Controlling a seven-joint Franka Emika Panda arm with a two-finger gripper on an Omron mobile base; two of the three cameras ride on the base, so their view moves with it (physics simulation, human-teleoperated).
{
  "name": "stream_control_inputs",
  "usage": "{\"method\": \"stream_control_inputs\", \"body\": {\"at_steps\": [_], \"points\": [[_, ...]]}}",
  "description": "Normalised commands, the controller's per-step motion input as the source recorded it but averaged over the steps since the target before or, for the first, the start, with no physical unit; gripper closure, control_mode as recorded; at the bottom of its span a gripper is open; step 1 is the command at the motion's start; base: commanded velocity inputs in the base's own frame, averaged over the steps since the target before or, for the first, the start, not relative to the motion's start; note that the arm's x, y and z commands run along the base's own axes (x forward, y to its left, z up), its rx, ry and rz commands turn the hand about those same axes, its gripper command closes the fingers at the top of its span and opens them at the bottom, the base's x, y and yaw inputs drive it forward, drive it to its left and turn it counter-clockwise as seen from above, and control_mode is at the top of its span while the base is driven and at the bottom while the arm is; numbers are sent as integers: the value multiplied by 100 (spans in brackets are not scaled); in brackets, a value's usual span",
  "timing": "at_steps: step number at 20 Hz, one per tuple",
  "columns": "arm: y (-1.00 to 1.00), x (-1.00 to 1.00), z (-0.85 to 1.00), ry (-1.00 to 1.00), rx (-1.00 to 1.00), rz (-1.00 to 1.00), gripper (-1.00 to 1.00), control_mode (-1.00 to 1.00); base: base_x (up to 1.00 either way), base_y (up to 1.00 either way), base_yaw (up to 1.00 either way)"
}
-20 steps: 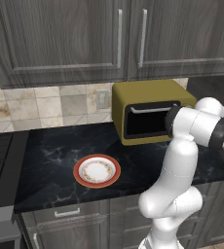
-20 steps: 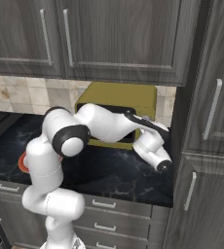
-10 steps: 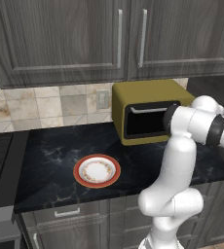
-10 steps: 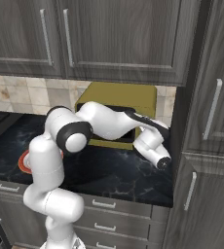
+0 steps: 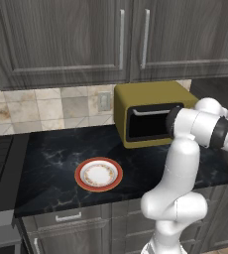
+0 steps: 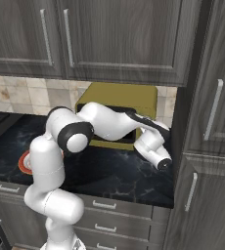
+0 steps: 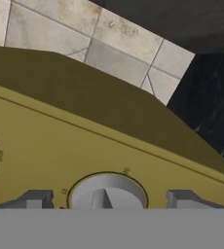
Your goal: Pick up the bagel from the plate, place it on the toaster oven rack, close the door, and set the timer.
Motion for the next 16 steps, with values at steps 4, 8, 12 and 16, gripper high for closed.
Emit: {"method": "stream_control_inputs", "body": {"at_steps": [4, 8, 12, 16], "points": [[0, 18, 0, 0, 0, 0, 100, -100, 0, 0, 0], [0, 17, 0, 0, 0, 0, 100, -100, 0, 0, 0], [0, 13, 0, 0, 0, 0, 100, -100, 0, 0, 0], [2, 3, 0, 2, 0, 0, 100, -100, 0, 0, 0]]}}
